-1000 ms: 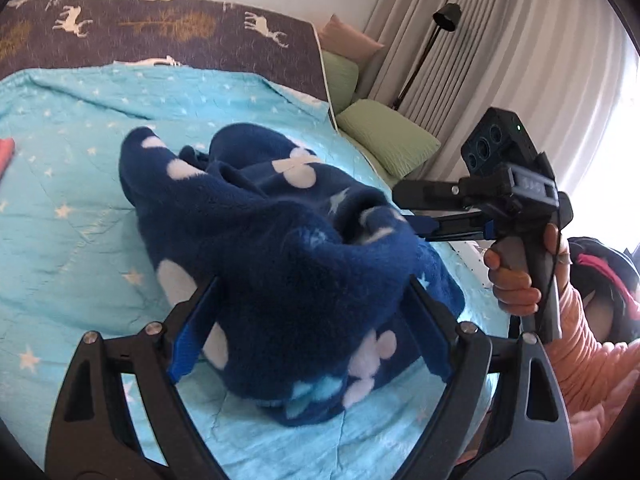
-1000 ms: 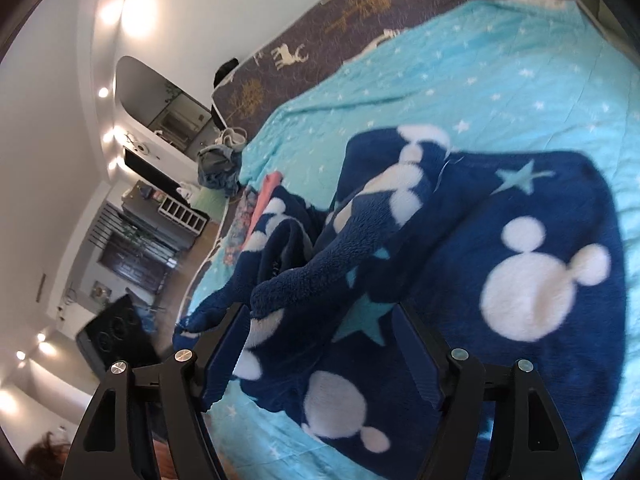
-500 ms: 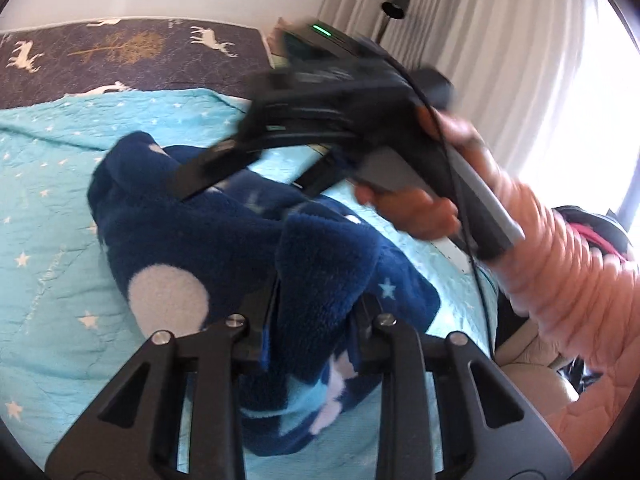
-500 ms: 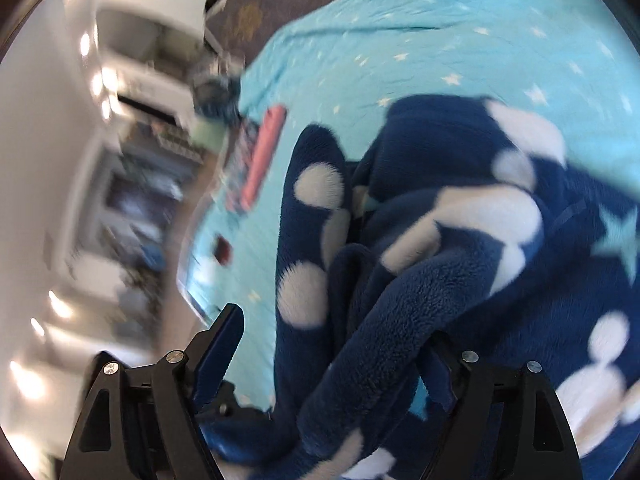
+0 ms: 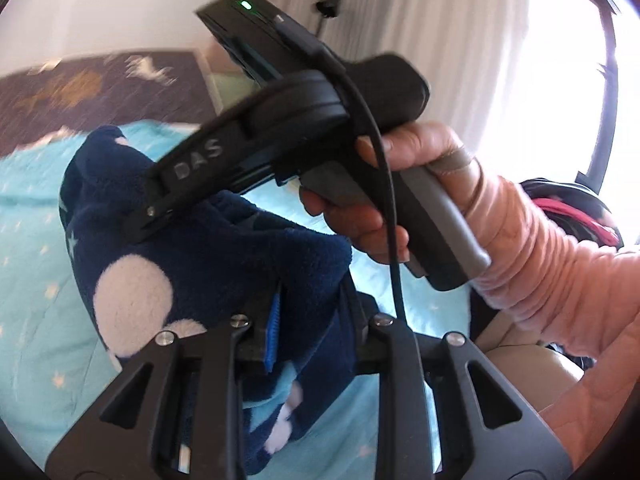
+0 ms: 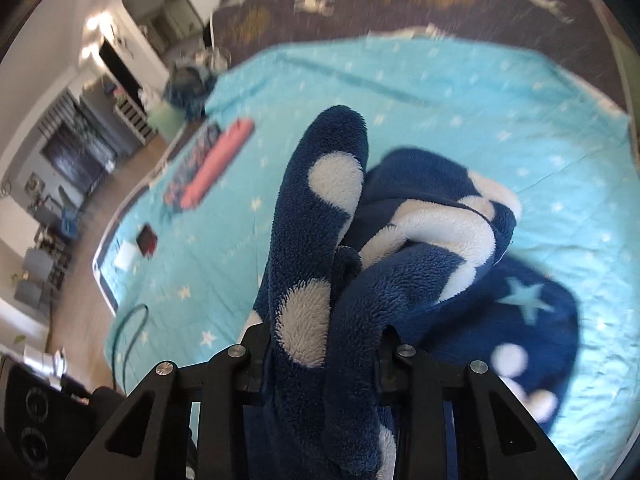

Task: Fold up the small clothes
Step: 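Fold the robe bundle over with the right gripper while the left gripper presses it down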

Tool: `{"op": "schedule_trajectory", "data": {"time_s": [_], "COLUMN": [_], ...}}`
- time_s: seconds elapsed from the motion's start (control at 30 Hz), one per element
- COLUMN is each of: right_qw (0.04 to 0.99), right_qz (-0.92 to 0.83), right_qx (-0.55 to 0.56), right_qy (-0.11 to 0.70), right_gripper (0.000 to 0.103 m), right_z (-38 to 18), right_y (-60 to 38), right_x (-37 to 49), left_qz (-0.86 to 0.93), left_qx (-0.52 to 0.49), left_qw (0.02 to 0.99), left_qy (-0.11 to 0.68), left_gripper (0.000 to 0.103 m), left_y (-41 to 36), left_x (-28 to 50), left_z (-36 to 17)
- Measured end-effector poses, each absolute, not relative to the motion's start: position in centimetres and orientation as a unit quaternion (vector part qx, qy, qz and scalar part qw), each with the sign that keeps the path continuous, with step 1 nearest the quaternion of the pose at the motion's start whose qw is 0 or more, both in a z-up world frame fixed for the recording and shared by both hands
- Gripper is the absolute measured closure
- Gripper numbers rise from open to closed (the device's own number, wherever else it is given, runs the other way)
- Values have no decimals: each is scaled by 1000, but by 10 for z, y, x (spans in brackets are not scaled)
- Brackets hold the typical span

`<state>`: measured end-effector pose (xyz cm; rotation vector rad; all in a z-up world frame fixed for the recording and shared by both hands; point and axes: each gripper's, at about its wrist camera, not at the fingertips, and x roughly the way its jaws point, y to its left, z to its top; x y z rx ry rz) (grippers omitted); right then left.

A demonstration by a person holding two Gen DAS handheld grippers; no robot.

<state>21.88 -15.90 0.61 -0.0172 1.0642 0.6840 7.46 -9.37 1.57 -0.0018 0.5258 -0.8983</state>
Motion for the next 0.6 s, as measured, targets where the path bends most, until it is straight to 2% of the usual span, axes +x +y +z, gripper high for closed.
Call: {"op": "schedule_trajectory", "data": {"time_s": [0.1,0.2,0.27,0.4,0.47,0.53,0.6], "right_qw": [829,838,833,813,806,802,804], "right_qz": [301,283,277,249,242,240,232], "right_qx": [30,80,126,211,263,292,290], "right_qy": [470,459,462,482,471,462,464], "right_gripper": [68,67,66,62,57,44,40], "right_z": [25,20,-2,-68,-92,-100,-98], "right_y": [-210,-260,-296,-344,-362,-374,-378], "right_x": [209,202,196,189,186,184,180], "left_qz": [-471,-492,-483,-450,-417,-398,-397], "left_qx": [7,6,8,-39,-30,-19,-18], "left_qw": [849,834,836,841,853,849,850], "left_qy": [239,247,260,297,311,346,346], "left_gripper": [76,66,60,59,58,57,57], "left_y": [-114,-125,-127,-117,-118,-121,-124], "left_x": [68,68,73,102,120,131,127], "left_z": [27,24,18,6,-5,-24,-31]}}
